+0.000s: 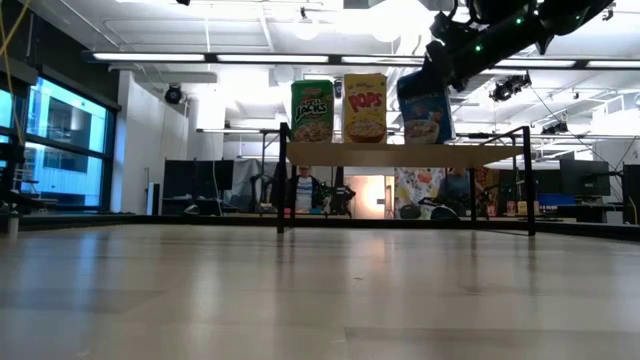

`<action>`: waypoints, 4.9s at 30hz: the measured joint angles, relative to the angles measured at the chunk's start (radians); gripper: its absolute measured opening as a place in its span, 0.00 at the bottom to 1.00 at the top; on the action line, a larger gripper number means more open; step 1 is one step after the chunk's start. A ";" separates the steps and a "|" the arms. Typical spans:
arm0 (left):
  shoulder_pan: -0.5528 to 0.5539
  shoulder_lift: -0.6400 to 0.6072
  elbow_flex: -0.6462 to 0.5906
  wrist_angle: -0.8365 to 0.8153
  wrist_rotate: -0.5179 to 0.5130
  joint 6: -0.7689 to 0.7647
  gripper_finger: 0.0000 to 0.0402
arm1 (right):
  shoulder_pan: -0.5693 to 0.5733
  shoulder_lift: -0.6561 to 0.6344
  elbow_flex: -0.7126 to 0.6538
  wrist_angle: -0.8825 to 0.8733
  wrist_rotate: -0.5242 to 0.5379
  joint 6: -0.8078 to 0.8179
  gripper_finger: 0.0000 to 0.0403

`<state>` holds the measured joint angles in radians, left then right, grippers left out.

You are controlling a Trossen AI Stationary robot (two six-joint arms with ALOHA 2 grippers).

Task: Stack cereal on shelf
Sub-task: Put the blue cereal box on the shelf, then return to Home Position

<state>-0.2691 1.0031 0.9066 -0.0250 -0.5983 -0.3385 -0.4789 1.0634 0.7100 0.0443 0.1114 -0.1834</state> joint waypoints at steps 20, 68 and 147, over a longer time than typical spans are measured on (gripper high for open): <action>0.000 0.000 0.000 -0.001 0.000 0.000 0.55 | -0.007 0.000 0.000 -0.007 0.005 0.042 0.30; 0.000 0.000 0.000 -0.008 -0.045 0.046 0.55 | 0.436 -0.255 -0.004 -0.236 0.179 0.462 0.09; 0.231 -0.612 -0.618 0.312 0.440 0.056 0.04 | 0.368 -0.293 -0.005 -0.202 -0.060 0.490 0.00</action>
<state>-0.0380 0.3911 0.2881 0.2869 -0.1585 -0.2821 -0.1104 0.7701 0.7046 -0.1573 0.0515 0.3065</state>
